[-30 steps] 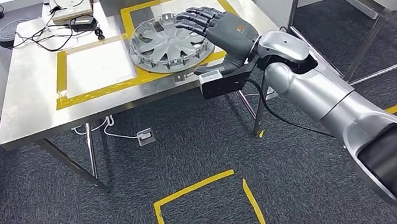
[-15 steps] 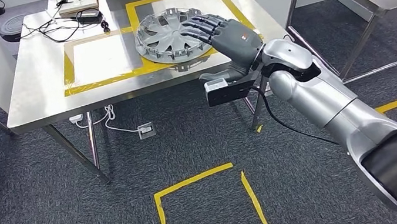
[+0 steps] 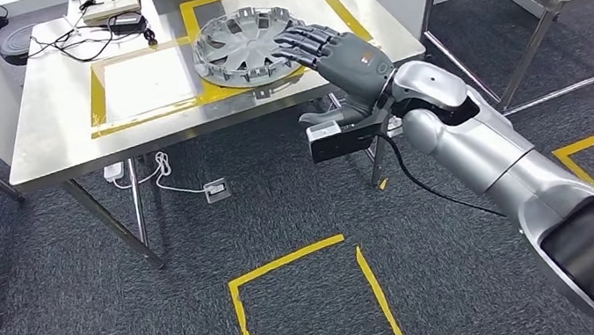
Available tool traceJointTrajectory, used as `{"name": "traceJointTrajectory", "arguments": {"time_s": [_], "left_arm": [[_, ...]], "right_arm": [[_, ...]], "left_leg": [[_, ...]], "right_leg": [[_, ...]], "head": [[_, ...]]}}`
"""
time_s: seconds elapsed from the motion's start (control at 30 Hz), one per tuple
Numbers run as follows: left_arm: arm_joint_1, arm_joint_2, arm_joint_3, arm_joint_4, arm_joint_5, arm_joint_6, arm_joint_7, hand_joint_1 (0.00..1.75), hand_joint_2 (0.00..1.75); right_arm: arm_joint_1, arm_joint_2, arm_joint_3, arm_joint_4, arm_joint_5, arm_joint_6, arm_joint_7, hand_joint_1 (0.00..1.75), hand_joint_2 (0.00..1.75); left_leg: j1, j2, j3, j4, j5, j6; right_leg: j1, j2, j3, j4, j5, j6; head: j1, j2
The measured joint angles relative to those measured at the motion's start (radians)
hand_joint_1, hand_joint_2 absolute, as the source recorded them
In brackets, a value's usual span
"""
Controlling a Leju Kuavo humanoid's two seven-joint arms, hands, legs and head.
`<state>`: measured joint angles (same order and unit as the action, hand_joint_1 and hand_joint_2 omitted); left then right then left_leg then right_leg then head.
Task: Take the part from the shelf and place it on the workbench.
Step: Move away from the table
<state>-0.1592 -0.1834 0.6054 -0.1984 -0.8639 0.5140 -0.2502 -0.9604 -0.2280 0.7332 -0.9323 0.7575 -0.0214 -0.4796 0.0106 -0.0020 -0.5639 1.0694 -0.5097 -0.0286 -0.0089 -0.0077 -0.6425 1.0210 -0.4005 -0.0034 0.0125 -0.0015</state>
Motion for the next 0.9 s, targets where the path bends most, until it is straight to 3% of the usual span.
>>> {"name": "traceJointTrajectory", "arguments": {"time_s": [0.03, 0.1, 0.17, 0.23, 0.3, 0.33, 0.37, 0.4, 0.47, 0.53, 0.6, 0.67, 0.7, 0.77, 0.83, 0.87, 0.9], "left_arm": [[0.000, 0.000, 0.000, 0.000, 0.000, 0.000, 0.000, 0.00, 0.00], [0.000, 0.000, 0.000, 0.000, -0.001, 0.000, -0.001, 0.00, 0.00], [0.000, 0.000, 0.000, 0.000, -0.001, 0.000, -0.001, 0.00, 0.00], [-0.001, 0.000, 0.000, 0.000, -0.001, -0.001, -0.001, 0.00, 0.00], [0.000, 0.000, 0.000, 0.000, -0.001, -0.001, -0.002, 0.00, 0.00], [0.000, 0.000, 0.000, 0.000, -0.001, -0.001, -0.002, 0.00, 0.00], [0.000, 0.000, 0.000, 0.000, -0.001, -0.001, -0.002, 0.00, 0.00], [0.000, 0.000, 0.000, 0.000, -0.002, -0.001, -0.002, 0.00, 0.00], [0.000, 0.000, 0.000, 0.000, -0.004, -0.001, -0.001, 0.00, 0.00], [-0.001, -0.001, 0.000, 0.000, -0.007, -0.001, 0.001, 0.00, 0.00], [-0.001, -0.002, 0.000, 0.000, -0.007, -0.001, 0.005, 0.00, 0.00], [-0.001, -0.002, 0.000, 0.000, -0.007, -0.001, 0.006, 0.00, 0.00], [-0.001, -0.001, 0.000, 0.000, -0.007, -0.001, 0.006, 0.00, 0.00], [0.000, -0.001, 0.000, 0.000, -0.007, -0.001, 0.005, 0.00, 0.00], [0.000, 0.000, 0.000, 0.000, -0.007, 0.003, 0.000, 0.00, 0.87], [0.000, 0.000, 0.000, 0.000, -0.007, 0.006, -0.002, 0.00, 1.31], [0.001, 0.000, 0.000, 0.000, -0.007, 0.010, -0.003, 0.00, 1.75]], "right_arm": [[-0.002, 0.000, -0.001, 0.000, 0.001, 0.000, 0.000, 0.00, 0.00], [-0.004, 0.003, -0.003, 0.000, 0.003, 0.000, -0.001, 0.00, 0.00], [-0.004, 0.004, -0.004, 0.000, 0.004, 0.000, -0.001, 0.00, 0.00], [-0.006, 0.004, -0.005, 0.000, 0.004, 0.000, -0.001, 0.00, 0.00], [-0.005, 0.004, -0.006, 0.000, 0.004, 0.000, -0.001, 0.00, 0.00], [-0.003, 0.004, -0.006, 0.001, 0.005, 0.000, -0.001, 0.00, 0.00], [-0.001, 0.004, -0.006, 0.001, 0.005, 0.001, -0.001, 0.00, 0.00], [0.000, 0.004, -0.006, 0.001, 0.005, 0.001, -0.001, 0.00, 0.00], [-0.006, 0.004, -0.006, 0.001, 0.005, 0.001, -0.001, 0.00, 0.00], [-0.015, 0.006, -0.007, 0.001, 0.005, 0.001, -0.002, 0.00, 0.00], [-0.020, 0.008, -0.008, 0.002, 0.005, 0.003, -0.003, 0.00, 0.00], [-0.021, 0.009, -0.009, 0.003, 0.005, 0.005, -0.003, 0.00, 0.00], [-0.022, 0.011, -0.009, 0.003, 0.005, 0.006, -0.003, 0.00, 0.00], [-0.023, 0.014, -0.009, 0.005, 0.005, 0.007, -0.002, 0.00, 0.00], [-0.022, 0.015, -0.009, 0.008, 0.005, 0.013, 0.001, 0.00, 0.87], [-0.020, 0.015, -0.009, 0.010, 0.003, 0.019, 0.003, 0.00, 1.31], [-0.019, 0.015, -0.009, 0.012, 0.000, 0.026, 0.006, 0.00, 1.75]], "left_leg": [[-0.001, -0.001, 0.013, -0.027, 0.004, 0.007], [-0.004, -0.003, 0.008, -0.030, 0.011, 0.024], [-0.004, -0.003, -0.001, -0.032, 0.024, 0.040], [-0.002, -0.002, -0.015, -0.035, 0.039, 0.052], [-0.004, -0.002, -0.035, -0.033, 0.053, 0.057], [-0.005, -0.002, -0.044, -0.032, 0.060, 0.057], [-0.006, -0.002, -0.053, -0.031, 0.066, 0.057], [-0.007, -0.002, -0.061, -0.030, 0.072, 0.057], [-0.009, -0.002, -0.071, -0.029, 0.082, 0.053], [-0.011, -0.002, -0.078, -0.029, 0.093, 0.043], [-0.009, -0.001, -0.081, -0.032, 0.103, 0.031], [-0.008, 0.000, -0.089, -0.027, 0.099, 0.020], [-0.009, -0.001, -0.099, -0.007, 0.080, 0.015], [-0.006, -0.002, -0.137, 0.094, 0.004, 0.005], [-0.002, -0.002, -0.170, 0.210, -0.058, -0.003], [-0.001, -0.002, -0.169, 0.231, -0.065, -0.006], [-0.001, -0.001, -0.148, 0.214, -0.054, -0.007]], "right_leg": [[0.001, 0.000, -0.004, 0.002, 0.005, 0.006], [0.002, 0.000, -0.009, -0.001, 0.016, 0.020], [-0.001, 0.002, -0.017, 0.012, 0.005, 0.032], [-0.002, 0.005, -0.053, 0.097, -0.059, 0.041], [-0.002, 0.005, -0.103, 0.235, -0.139, 0.046], [-0.002, 0.005, -0.115, 0.281, -0.159, 0.046], [-0.002, 0.005, -0.107, 0.290, -0.162, 0.044], [-0.001, 0.005, -0.078, 0.259, -0.147, 0.040], [0.004, 0.005, 0.019, 0.116, -0.107, 0.025], [0.013, 0.004, 0.076, 0.016, -0.087, 0.012], [0.020, 0.004, 0.076, 0.003, -0.080, 0.002], [0.015, 0.002, 0.071, -0.004, -0.064, -0.010], [0.011, 0.000, 0.067, -0.009, -0.055, -0.016], [0.007, -0.002, 0.052, -0.013, -0.041, -0.024], [0.006, -0.002, 0.034, -0.012, -0.029, -0.024], [0.005, -0.002, 0.026, -0.011, -0.023, -0.022], [0.005, -0.002, 0.019, -0.010, -0.018, -0.019]], "head": [[0.000, 0.000], [0.001, 0.000], [0.002, 0.000], [0.002, 0.000], [0.003, 0.000], [0.003, 0.000], [0.003, 0.000], [0.003, 0.000], [0.003, 0.000], [0.002, 0.000], [0.003, 0.000], [0.003, 0.000], [0.002, 0.000], [0.000, 0.000], [-0.001, 0.000], [-0.001, 0.000], [-0.001, 0.000]]}}
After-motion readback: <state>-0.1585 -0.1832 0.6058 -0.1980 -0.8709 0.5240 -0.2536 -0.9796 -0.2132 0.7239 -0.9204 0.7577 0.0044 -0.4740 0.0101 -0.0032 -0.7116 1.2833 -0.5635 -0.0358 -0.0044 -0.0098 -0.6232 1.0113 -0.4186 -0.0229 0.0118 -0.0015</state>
